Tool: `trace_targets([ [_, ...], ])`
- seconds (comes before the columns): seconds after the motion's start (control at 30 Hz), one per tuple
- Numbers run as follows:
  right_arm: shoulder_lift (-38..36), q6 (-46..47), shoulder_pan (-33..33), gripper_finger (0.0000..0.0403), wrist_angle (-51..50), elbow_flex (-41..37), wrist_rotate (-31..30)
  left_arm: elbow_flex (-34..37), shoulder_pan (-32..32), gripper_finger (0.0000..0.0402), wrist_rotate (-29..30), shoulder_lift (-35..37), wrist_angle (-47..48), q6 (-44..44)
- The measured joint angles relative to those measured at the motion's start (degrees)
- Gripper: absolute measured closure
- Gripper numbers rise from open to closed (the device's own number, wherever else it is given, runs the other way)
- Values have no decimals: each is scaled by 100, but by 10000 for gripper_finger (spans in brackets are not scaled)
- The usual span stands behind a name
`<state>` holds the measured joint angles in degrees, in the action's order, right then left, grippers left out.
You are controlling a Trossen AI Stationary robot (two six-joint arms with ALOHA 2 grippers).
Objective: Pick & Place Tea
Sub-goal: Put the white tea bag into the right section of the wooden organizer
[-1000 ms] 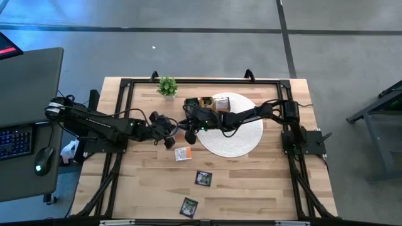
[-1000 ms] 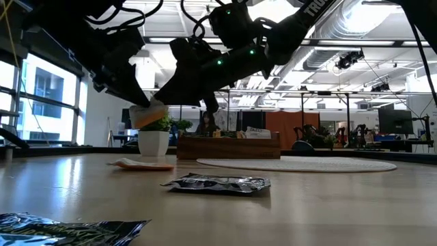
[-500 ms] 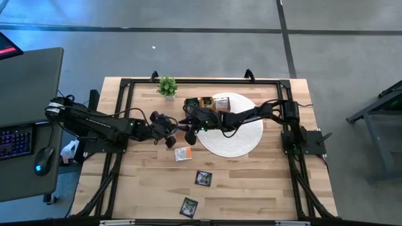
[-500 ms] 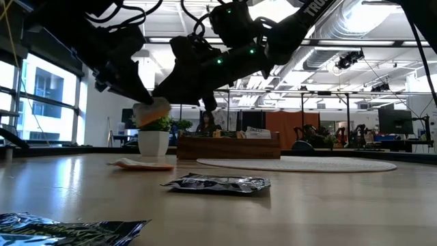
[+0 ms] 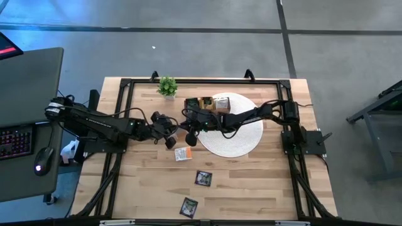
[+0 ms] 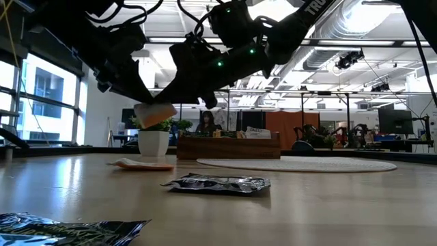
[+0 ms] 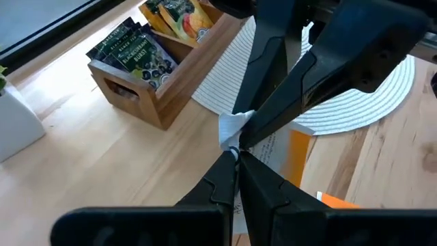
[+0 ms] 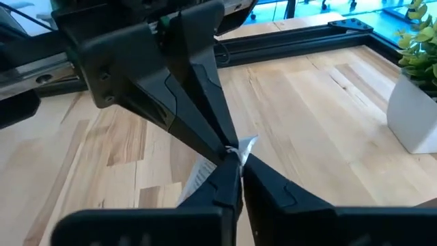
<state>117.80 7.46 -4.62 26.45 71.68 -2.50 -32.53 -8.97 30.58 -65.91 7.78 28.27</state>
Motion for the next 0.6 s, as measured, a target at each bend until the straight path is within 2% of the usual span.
trace_targets([
  [0.17,0,-2,-2,397,-121,4,8,0,0,383,-16,0,79,-4],
  [0.37,17,44,-24,395,-649,2,-129,-2,-7,321,-23,4,302,17],
  [0.5,-128,-135,-6,399,-1369,2,-691,-2,-4,283,-23,4,313,51],
  [0.6,-531,-167,-36,400,-2102,0,-1050,-2,-4,270,-48,4,361,49],
])
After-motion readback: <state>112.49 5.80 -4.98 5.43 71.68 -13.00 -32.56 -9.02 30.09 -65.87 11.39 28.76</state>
